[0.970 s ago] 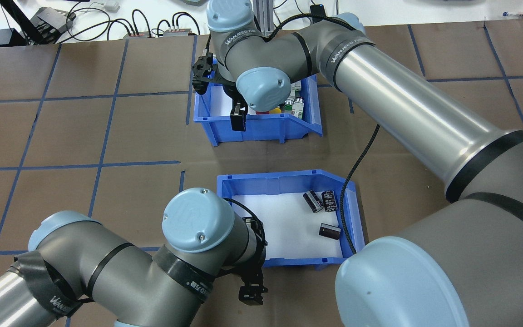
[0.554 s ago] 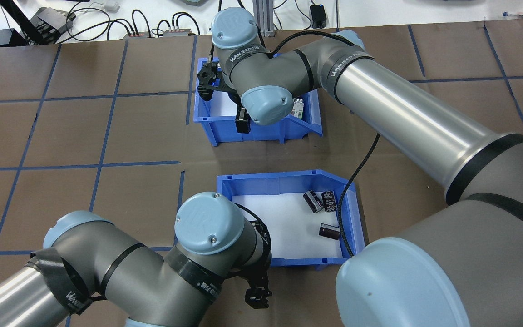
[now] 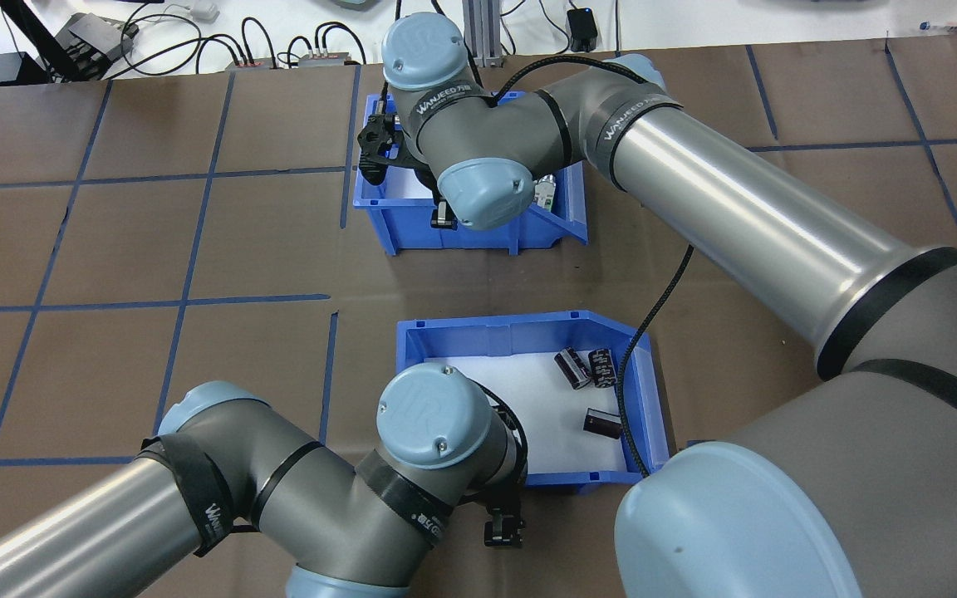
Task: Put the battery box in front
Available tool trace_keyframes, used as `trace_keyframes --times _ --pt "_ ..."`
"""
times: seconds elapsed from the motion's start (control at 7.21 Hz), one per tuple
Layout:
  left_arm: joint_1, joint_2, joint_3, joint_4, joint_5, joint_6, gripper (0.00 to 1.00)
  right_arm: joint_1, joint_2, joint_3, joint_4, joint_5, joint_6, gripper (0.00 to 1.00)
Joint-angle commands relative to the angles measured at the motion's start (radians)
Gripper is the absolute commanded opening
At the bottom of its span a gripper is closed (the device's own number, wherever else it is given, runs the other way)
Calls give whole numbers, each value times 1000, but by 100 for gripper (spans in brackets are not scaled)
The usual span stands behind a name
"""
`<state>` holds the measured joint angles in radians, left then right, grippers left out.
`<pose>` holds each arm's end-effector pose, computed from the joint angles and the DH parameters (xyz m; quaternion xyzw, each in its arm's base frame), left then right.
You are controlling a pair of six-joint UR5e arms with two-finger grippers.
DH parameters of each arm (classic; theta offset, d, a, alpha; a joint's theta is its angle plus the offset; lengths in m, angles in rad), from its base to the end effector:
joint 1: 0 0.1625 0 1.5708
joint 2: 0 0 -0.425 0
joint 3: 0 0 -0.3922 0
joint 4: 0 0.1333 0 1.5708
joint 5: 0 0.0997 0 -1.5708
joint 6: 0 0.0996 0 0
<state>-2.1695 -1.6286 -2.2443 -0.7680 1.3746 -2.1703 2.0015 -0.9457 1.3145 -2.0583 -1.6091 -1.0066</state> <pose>-0.3645 -0.2633 0.2345 0.7011 -0.7055 -0.0896 0.0531 0.4205 -0.6050 0.2787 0.6562 -0.7520 0.0514 0.0352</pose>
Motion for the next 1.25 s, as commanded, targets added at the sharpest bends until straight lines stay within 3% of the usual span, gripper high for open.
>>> trace_keyframes --times 0.0,0.14,0.28,0.42,0.55,0.83,1.11 --pt "-6 -7 -11 120 3 -5 0 -21 -42 0 4 -2 -19 6" --pt "-6 15 -14 121 15 -3 0 -45 -86 9 32 -5 -64 4" --pt "-7 21 -15 124 91 9 0 -108 -134 14 77 -5 -128 4" --pt "-1 45 -14 104 112 39 0 -180 -184 17 128 -3 -220 3" --pt "20 93 -6 5 124 146 0 -243 -221 18 180 -5 -295 2" --pt "206 168 6 -94 127 292 0 -375 -281 20 249 -6 -416 0" --pt "363 132 52 -97 112 449 0 -518 -336 57 265 -6 -567 0"
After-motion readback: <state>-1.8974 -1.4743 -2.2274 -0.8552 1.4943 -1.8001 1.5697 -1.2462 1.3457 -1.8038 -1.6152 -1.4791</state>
